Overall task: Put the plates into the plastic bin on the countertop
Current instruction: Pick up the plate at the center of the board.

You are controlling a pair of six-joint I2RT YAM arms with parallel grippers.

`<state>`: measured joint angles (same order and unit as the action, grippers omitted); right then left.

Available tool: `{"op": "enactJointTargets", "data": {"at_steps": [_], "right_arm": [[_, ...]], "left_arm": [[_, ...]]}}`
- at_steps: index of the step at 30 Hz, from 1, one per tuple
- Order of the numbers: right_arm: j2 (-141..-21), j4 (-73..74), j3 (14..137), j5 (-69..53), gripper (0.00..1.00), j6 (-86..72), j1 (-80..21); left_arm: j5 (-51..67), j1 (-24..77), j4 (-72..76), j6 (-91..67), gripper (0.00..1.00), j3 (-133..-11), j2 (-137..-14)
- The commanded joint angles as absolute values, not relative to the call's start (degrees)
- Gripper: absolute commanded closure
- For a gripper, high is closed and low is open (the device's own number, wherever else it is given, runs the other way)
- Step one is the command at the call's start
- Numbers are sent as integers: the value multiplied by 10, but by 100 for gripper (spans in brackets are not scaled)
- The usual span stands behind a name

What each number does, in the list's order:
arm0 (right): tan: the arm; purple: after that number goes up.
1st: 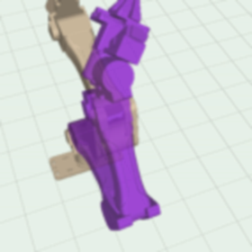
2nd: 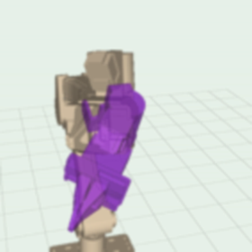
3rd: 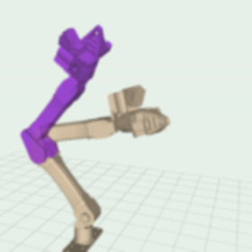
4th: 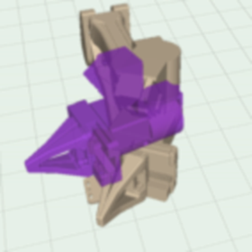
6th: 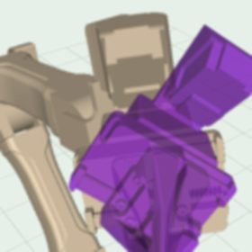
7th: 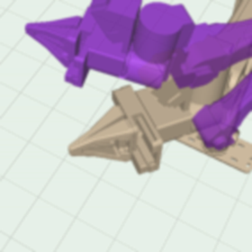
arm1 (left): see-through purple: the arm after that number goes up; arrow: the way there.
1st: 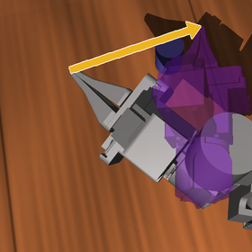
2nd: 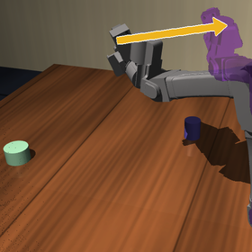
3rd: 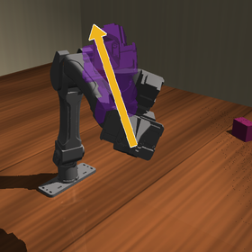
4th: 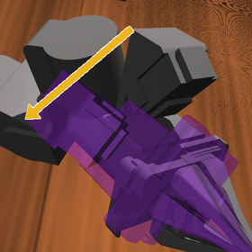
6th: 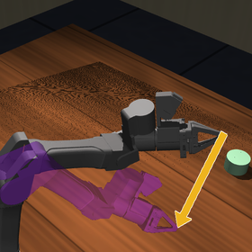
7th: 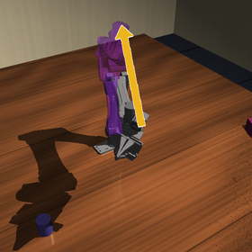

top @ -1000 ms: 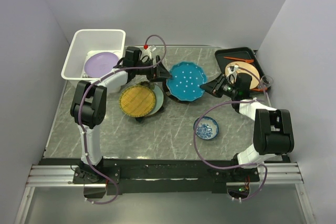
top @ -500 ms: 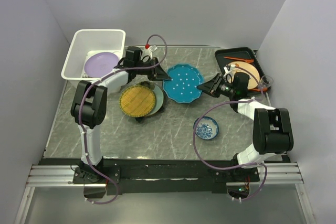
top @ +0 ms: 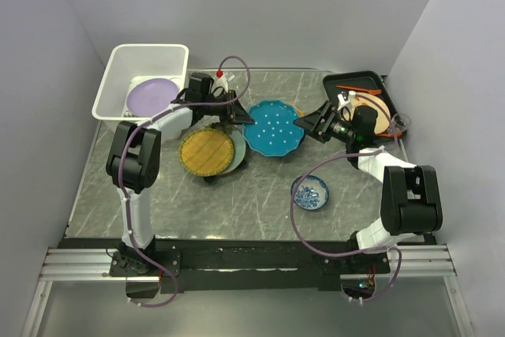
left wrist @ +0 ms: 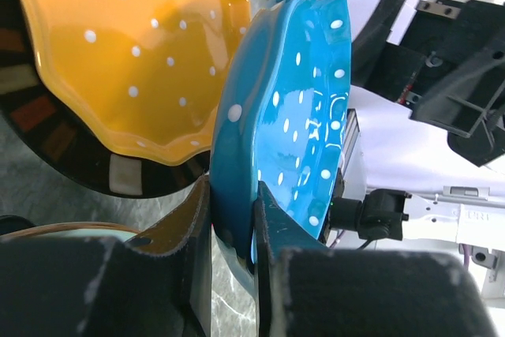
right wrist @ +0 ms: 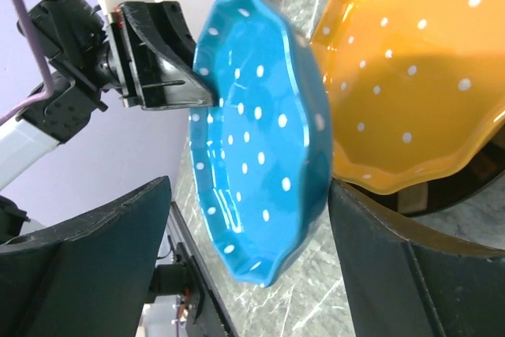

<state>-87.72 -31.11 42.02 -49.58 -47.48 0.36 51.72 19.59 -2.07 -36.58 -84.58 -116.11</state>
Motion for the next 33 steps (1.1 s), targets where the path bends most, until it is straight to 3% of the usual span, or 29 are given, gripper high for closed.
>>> {"op": "enactJointTargets", "data": {"at_steps": [1,9,14,33], "right_arm": [[-846,-330,427,-497,11,-459,3],[-839,-322,423,-495,10,-451,3],[-820,-290,418,-470,0,-425,3],[-803,-264,410,-458,0,-404,3]], "left_arm": [[555,196,14,-374,99,-869,-1132],[536,192,1,-367,99,-882,-1123],[514,182,-25,-356,99,-902,-1114],[476,120,-66,-352,99,-944,-1044]]}}
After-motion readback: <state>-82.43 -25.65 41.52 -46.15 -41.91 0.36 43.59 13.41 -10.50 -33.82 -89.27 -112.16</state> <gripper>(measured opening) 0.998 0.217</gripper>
